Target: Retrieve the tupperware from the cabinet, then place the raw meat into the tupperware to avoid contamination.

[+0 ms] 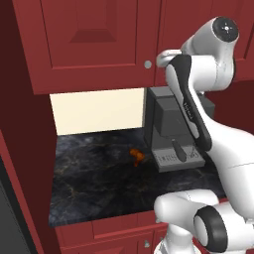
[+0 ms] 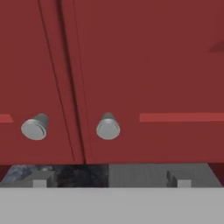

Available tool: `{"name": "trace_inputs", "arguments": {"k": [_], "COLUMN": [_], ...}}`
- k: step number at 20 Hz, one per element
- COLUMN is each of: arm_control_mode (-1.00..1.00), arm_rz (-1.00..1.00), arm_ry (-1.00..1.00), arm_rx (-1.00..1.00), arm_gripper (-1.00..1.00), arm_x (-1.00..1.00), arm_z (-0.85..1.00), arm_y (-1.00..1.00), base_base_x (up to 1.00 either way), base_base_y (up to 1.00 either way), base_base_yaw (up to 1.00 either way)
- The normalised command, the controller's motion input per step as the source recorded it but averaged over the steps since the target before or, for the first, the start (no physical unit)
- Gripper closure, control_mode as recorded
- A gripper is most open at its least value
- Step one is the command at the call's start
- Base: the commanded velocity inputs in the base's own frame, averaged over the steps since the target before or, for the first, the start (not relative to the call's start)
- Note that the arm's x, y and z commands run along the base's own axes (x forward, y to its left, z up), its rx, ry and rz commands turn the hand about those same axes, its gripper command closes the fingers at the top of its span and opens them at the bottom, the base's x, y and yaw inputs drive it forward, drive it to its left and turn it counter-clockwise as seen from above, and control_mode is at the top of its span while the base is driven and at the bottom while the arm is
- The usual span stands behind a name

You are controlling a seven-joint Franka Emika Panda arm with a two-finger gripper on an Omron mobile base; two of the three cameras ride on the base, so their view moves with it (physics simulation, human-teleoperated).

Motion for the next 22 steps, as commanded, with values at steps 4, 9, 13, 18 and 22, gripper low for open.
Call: {"name": "trace_inputs", "arguments": {"k": [4, 9, 13, 18, 22], "arm_control_mode": [-1.0, -1.0, -1.0, -1.0, -1.0], "arm_rz": [0.0, 0.0, 0.0, 0.0, 0.0], "arm_ry": [0.0, 0.0, 0.0, 0.0, -0.01], "arm_rx": [0.0, 0.0, 0.0, 0.0, 0.0], "arm_gripper": [-1.0, -1.0, -1.0, -1.0, -1.0], "arm_x": [0.14, 0.26, 0.32, 0.35, 0.37], "arm_z": [0.01, -0.01, -0.06, -0.15, -0.14], "arm_y": [0.07, 0.0, 0.0, 0.0, 0.0], "base_base_x": [0.0, 0.0, 0.0, 0.0, 0.0], "base_base_y": [0.0, 0.0, 0.0, 0.0, 0.0], "base_base_yaw": [0.0, 0.0, 0.0, 0.0, 0.0]}}
